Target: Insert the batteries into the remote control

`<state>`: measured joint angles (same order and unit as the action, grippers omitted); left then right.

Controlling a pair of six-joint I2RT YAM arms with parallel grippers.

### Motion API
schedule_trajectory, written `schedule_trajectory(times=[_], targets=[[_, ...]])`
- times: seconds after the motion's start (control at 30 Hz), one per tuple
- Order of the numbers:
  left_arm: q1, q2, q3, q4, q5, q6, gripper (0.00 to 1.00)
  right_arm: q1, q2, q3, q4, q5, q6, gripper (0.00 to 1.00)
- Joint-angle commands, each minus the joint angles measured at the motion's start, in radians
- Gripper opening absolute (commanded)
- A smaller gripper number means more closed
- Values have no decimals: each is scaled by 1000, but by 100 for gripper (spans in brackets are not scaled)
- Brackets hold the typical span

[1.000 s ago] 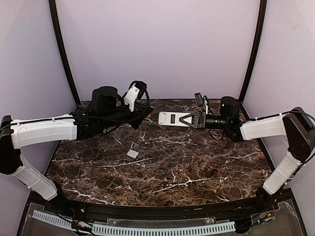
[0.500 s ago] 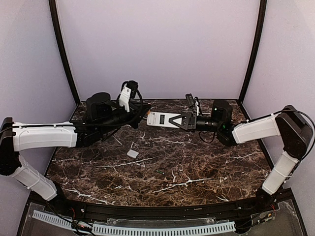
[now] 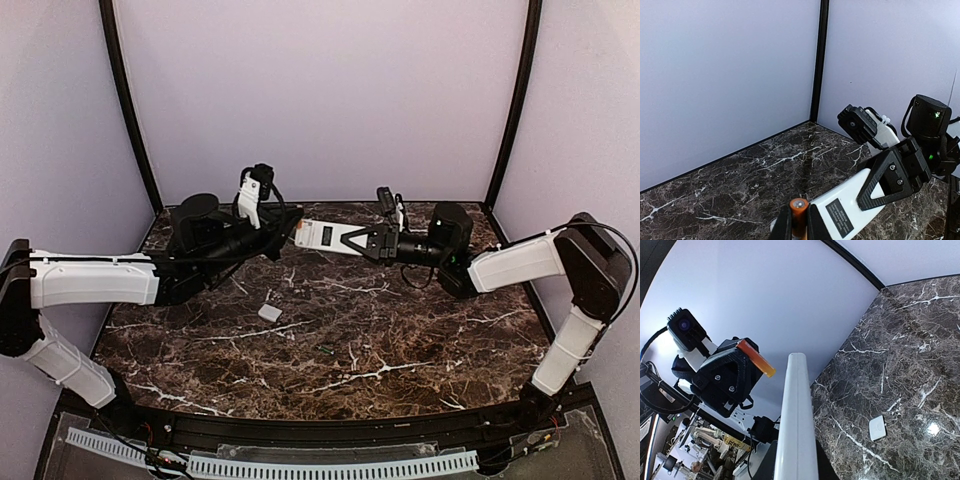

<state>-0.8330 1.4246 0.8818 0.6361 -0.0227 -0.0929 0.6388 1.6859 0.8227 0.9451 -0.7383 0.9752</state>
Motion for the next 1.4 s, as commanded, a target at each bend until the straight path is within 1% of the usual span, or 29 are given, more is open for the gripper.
schedule_trajectory(times=[0.0,0.13,0.27,0.63,1.03,1.17,1.37], targets=[[8,14,-5,26,-9,23,0,15,-12,39,19,7,16,0],[8,30,0,21,-12,28,0,16,-24,49,-16,9,9,0],[8,54,9,-2,-16,40,0,16,-23,47,-16,10,4,0],[8,75,14,-52,-86,79,0,16,-47,52,-58,24,-7,0],[8,90,44,-111,-123,15,0,15,-81,46,-85,46,-53,0],[8,100,87,-194,-119,-16,0,16,-90,47,-102,50,-81,0],[8,105,115,-246,-104,-46,0,16,-89,44,-107,50,-91,0]])
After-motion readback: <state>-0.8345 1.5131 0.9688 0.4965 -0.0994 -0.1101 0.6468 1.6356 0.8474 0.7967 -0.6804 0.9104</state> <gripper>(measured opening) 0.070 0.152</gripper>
